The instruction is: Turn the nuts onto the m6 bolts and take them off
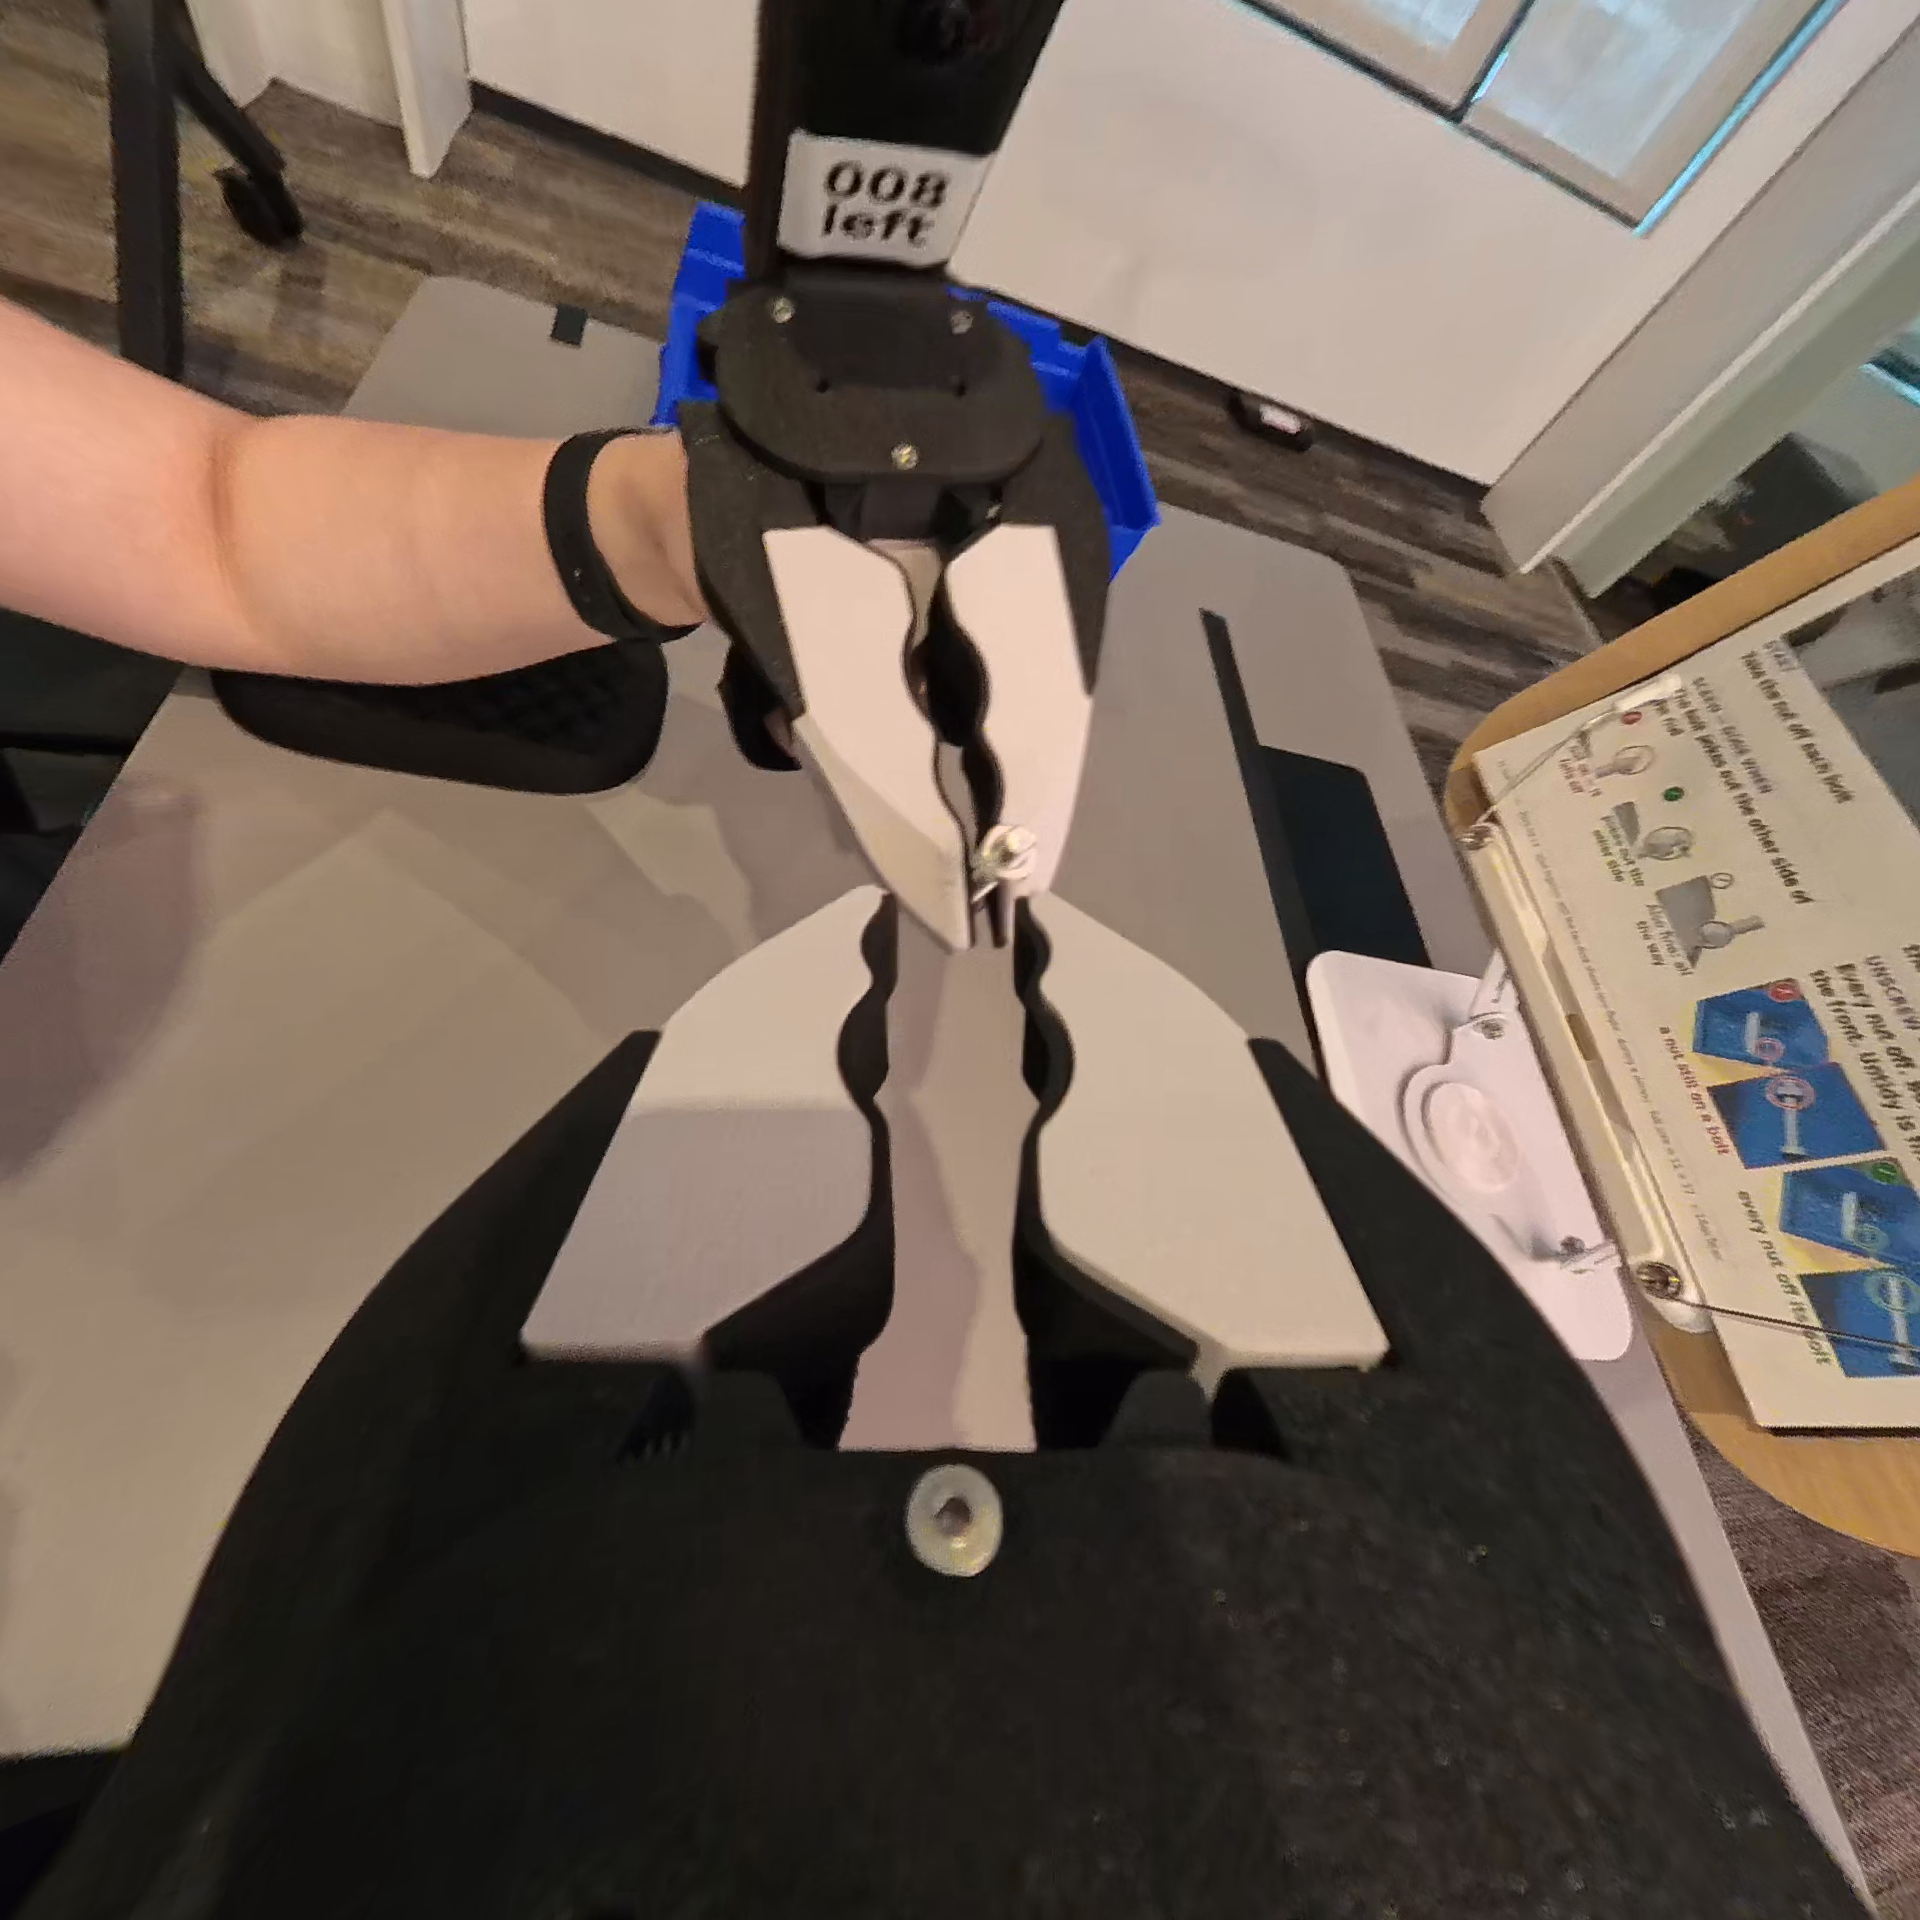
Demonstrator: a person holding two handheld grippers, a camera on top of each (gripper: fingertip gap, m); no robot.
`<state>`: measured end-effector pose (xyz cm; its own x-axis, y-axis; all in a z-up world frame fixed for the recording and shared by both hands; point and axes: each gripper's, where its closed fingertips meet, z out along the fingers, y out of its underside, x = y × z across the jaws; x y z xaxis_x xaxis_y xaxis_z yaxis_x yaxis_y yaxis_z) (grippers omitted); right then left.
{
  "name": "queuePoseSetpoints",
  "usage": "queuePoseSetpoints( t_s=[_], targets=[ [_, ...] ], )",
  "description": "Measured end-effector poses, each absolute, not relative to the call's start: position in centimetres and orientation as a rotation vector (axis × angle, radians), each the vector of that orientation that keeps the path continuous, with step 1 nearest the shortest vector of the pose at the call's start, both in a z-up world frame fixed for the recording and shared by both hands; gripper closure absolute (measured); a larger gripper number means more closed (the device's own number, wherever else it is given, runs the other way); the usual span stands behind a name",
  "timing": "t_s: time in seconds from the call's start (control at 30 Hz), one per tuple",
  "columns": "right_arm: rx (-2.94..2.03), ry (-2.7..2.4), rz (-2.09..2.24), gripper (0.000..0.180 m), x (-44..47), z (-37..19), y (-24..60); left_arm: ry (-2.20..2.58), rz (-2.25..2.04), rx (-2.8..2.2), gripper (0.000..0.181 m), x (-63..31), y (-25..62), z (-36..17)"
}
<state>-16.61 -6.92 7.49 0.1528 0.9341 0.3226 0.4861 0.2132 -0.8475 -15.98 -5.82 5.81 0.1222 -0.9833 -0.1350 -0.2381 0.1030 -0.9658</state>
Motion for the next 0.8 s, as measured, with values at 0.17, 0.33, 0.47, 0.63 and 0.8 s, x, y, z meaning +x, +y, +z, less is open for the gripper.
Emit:
queuePoseSetpoints(
  t_s=[0.17, 0.33, 0.47, 0.63, 0.8],
  targets=[
    [-1.394, -1.486, 0.573, 0.149, -17.6, 7.4, -6.9, 1.338, -0.878, -1.329, 0.176, -15.7, -6.1, 5.8],
    [-1.380, -1.472, 0.619, 0.165, -17.0, 8.0, -7.2, 1.276, -0.986, -1.320, 0.176, -16.1, -6.2, 7.0],
    [-1.336, -1.260, 0.893, 0.166, -17.1, 10.8, -6.4, 1.195, -1.210, -1.291, 0.176, -16.6, -6.9, 8.8],
    [-1.282, -1.154, 1.159, 0.166, -17.5, 12.1, -6.5, 1.168, -1.238, -1.288, 0.176, -17.0, -6.8, 9.3],
    [-1.299, -1.210, 1.117, 0.162, -18.7, 11.0, -6.6, 1.165, -1.240, -1.299, 0.176, -16.9, -6.7, 9.2]
  ],
)
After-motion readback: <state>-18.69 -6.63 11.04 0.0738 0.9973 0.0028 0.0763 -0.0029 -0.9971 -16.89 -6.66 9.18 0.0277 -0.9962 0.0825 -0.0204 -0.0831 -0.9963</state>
